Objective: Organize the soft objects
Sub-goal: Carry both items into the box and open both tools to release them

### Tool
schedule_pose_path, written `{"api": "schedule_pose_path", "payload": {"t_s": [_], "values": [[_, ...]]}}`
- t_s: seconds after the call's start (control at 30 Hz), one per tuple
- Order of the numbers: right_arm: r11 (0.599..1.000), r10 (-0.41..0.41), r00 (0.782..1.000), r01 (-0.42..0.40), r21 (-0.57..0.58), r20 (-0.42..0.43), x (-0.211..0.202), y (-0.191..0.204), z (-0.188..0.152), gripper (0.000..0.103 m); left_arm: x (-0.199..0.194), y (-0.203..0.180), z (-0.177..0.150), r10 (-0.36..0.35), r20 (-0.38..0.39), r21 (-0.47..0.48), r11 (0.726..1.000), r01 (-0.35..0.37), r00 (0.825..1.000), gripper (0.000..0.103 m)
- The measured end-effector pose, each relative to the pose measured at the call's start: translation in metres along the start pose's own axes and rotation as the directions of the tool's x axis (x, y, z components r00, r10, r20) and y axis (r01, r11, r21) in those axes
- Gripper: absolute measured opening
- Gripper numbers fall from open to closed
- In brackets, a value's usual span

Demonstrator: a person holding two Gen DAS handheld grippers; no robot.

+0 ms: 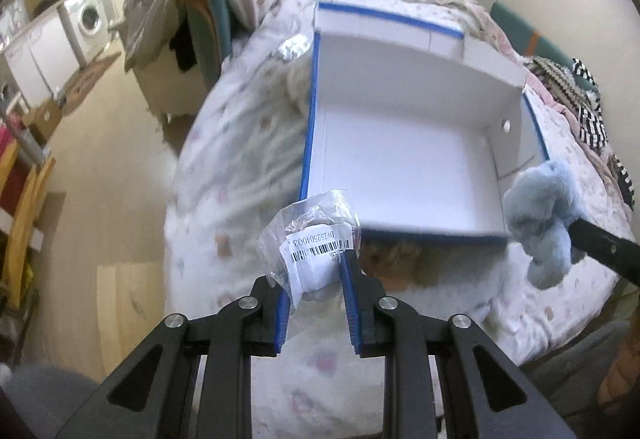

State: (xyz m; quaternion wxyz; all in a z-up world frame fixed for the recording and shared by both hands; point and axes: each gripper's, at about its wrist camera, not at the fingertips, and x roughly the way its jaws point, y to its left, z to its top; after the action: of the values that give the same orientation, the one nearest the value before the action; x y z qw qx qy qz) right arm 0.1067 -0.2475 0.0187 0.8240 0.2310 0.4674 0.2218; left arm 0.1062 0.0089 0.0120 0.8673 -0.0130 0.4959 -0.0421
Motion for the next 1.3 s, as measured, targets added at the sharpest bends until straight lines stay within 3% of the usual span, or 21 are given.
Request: {"api": "schedule_pose_path", "payload": {"t_s": [0.1,0.33,0.47,0.57,0.63,0.77,1.3], "values": [[0.999,-0.039,0.999,0.039,-0.027,0.021,-0.002,0.0,0.022,0.014,0.0,-0.009,0.022,0.011,0.027,0.037,0.999,-0.012,1.0,0.021],[0.989,-0.143,0.99,0.143,-0.025,0.005,0.017,-0.025,0.057,0.014,0.039,-0.04,0.065,0.024,0.005,0.146,0.989,-0.024,1.0,0.021],[0.979,-0.205,0.979,0.204,-0.019,-0.014,0.039,-0.044,0.06,0.014,0.065,-0.053,0.067,-0.016,0.019,0.166,0.986,0.013,1.0,0.021],[0.961,-0.275,0.961,0.274,-0.031,-0.039,0.056,-0.06,0.054,0.014,0.083,-0.063,0.057,0.014,0.031,0.206,0.978,-0.02,0.999,0.021],[0.961,-0.275,0.959,0.275,-0.011,-0.064,0.064,-0.07,0.053,0.014,0.091,-0.07,0.055,-0.009,0.011,0.213,0.977,0.007,1.0,0.021],[0.958,-0.288,0.953,0.287,-0.017,-0.092,0.077,-0.076,0.054,0.014,0.102,-0.08,0.059,0.005,0.032,0.263,0.965,-0.014,0.999,0.021],[0.95,-0.31,0.928,0.31,-0.03,-0.207,0.124,-0.087,0.053,0.015,0.147,-0.078,0.065,0.028,-0.057,0.226,0.974,-0.014,0.998,0.022]]}}
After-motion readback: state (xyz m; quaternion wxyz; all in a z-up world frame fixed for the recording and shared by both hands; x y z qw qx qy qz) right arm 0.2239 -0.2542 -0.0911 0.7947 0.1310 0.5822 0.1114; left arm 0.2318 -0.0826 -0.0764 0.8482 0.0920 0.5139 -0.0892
